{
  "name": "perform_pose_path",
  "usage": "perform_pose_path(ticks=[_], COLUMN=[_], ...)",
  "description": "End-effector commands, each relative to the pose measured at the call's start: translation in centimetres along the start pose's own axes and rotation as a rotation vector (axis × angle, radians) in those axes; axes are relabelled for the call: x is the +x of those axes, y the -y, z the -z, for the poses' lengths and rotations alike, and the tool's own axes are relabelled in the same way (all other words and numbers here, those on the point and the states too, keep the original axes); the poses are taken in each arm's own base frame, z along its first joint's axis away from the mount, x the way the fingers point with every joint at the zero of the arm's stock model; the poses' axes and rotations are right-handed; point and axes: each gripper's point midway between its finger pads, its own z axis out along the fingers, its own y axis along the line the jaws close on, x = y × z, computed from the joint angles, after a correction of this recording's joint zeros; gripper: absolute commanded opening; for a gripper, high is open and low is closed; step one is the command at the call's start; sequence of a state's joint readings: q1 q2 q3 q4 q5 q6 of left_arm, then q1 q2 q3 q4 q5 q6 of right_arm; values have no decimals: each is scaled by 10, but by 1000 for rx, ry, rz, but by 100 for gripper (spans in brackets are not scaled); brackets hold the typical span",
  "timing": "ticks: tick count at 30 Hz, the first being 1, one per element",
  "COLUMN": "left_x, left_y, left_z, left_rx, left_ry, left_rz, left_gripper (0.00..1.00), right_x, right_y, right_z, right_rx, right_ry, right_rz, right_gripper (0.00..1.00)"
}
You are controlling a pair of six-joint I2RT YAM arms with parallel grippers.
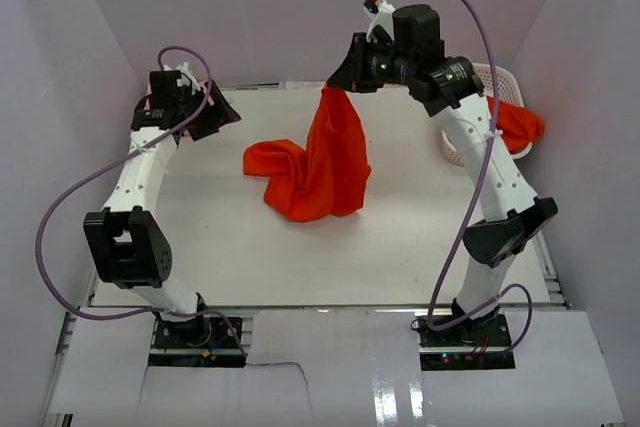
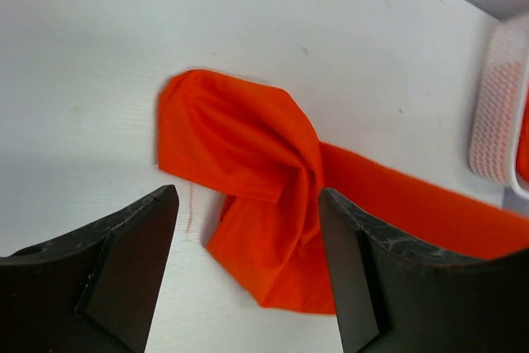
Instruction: Fold and stack the t-shirts
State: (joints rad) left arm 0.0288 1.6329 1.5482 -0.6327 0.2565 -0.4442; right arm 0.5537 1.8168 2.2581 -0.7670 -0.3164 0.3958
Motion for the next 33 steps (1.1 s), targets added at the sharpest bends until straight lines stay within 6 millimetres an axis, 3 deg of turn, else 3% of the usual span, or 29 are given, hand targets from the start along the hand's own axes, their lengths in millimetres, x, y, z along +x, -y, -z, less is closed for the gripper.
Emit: perform_pose_path(ticks=[1, 2, 5, 7, 8, 10, 14, 17, 23, 26, 27, 28, 30, 33], left_x=[29, 43, 73, 83, 104, 120, 181, 222, 249, 257, 249, 259, 257, 274], left_y=[74, 90, 118, 121, 140, 151, 187, 185, 174, 168, 166, 163, 168, 183], left_z=[32, 36, 46, 44, 48, 49, 61, 65, 52, 37, 35, 23, 16, 4], left_rx=[336, 392, 456, 387, 406, 377, 325, 228, 88, -31, -110, -153, -204, -189], left_ry=[-35, -53, -36, 6, -7, 14, 65, 118, 135, 158, 200, 190, 231, 241], left_rz=[-134, -170, -324, -406, -474, -571, -790, -963, -1066, -1168, -1174, -1208, -1210, -1217], left_gripper=[80, 80, 79, 79, 79, 79, 79, 78, 78, 77, 77, 77, 76, 75], right_x=[-13, -22, -22, -21, -19, -18, -18, -17, -15, -17, -17, -17, -18, -16], right_y=[12, 19, 39, 50, 56, 62, 80, 89, 102, 102, 102, 100, 95, 93], right_z=[5, 7, -1, -5, -10, -16, -29, -34, -34, -30, -29, -27, -25, -24], right_rx=[3, 8, 21, 27, 29, 28, 32, 28, 25, 19, 15, 12, 1, -8], right_ry=[25, 58, 65, 63, 56, 57, 51, 42, 29, 31, 32, 30, 31, 23], right_rz=[-10, -9, -27, -40, -48, -52, -69, -88, -119, -128, -130, -133, -134, -139], right_gripper=[8, 8, 8, 8, 8, 8, 8, 8, 8, 8, 8, 8, 8, 8])
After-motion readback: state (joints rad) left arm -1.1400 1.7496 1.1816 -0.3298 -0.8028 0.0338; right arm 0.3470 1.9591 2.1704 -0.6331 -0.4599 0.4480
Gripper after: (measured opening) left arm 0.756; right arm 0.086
